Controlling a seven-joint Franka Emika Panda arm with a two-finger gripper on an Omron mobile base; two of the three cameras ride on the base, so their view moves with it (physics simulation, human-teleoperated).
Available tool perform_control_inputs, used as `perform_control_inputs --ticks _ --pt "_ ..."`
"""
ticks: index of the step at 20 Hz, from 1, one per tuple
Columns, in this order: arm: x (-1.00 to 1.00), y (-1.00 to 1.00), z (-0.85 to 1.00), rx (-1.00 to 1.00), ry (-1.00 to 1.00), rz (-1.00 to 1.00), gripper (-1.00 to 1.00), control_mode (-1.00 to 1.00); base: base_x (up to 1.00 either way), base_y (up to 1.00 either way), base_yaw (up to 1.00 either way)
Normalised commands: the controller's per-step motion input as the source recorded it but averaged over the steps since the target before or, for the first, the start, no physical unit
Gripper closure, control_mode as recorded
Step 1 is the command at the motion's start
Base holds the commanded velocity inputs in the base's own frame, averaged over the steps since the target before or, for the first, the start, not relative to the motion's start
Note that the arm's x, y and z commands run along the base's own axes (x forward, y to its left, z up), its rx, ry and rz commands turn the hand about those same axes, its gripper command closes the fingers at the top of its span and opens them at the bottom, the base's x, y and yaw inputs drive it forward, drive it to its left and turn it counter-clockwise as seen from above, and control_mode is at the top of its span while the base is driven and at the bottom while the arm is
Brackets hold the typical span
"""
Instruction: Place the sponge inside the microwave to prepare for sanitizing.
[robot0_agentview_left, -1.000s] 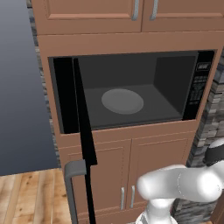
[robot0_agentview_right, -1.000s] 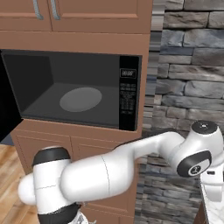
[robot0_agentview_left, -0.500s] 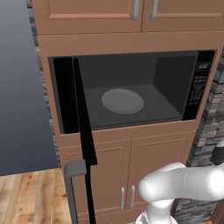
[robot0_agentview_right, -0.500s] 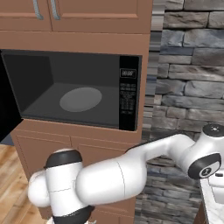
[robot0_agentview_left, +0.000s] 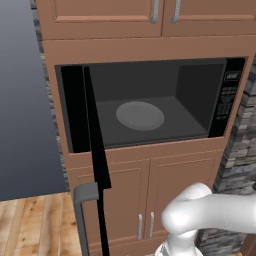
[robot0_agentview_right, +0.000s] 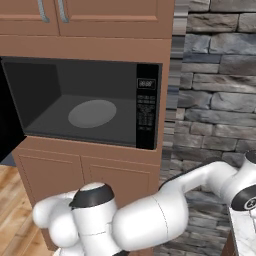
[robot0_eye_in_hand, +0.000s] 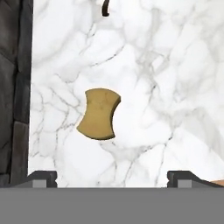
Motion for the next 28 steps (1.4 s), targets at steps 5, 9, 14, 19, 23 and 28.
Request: perform_control_inputs --ticks 5,9,14,19,23,28 --pt "0.26 -0.28 -0.13 0.02 0.08 -0.01 -1.00 -1.00 0.00 0.00 0.00" --pt "0.00 -0.22 -0.24 0.01 0.08 -0.04 -1.00 -1.00 0.00 0.00 0.00" --pt "0.00 -0.21 -0.29 0.00 0.06 -0.07 -1.00 -1.00 0.00 0.00 0.00" --pt "0.01 -0.18 -0.19 0.04 0.00 -0.03 -1.00 -1.00 0.00 0.00 0.00" --pt "0.08 -0.21 -0.23 0.07 0.00 0.00 -1.00 -1.00 0.00 0.00 0.00" --pt "0.08 -0.14 -0.19 0.04 0.00 0.00 -1.00 -1.00 0.00 0.00 0.00"
